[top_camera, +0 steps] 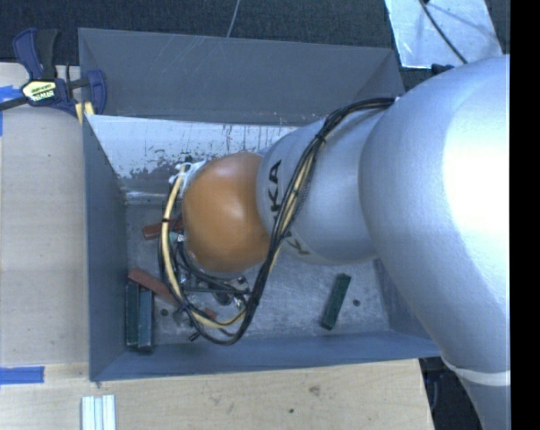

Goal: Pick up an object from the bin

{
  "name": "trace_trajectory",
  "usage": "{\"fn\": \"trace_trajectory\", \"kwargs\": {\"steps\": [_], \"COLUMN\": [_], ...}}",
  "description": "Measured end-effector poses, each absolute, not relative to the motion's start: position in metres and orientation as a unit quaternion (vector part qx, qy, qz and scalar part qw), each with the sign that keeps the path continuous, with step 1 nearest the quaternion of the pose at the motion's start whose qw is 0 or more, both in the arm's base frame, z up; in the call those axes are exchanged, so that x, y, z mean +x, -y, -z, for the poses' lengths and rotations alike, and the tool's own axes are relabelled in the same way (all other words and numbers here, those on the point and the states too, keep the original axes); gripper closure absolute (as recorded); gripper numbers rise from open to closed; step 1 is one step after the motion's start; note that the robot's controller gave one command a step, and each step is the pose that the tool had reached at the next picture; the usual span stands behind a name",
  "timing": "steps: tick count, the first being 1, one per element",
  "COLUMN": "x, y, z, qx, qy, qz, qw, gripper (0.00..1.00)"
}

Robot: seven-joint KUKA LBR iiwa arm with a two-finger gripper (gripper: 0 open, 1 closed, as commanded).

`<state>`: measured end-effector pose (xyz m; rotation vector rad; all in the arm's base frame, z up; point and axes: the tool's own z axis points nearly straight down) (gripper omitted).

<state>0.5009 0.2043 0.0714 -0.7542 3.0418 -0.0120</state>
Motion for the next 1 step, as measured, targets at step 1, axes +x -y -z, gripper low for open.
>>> {"fn": "trace_trajectory", "kwargs": {"steps": [1], "x": [0.501], "y": [-0.2053], "z": [-0.0721], "qx": [-0.282], "qy": [-0.959], "qz": [0.005], "qw": [0.005], "gripper": [1.0]}}
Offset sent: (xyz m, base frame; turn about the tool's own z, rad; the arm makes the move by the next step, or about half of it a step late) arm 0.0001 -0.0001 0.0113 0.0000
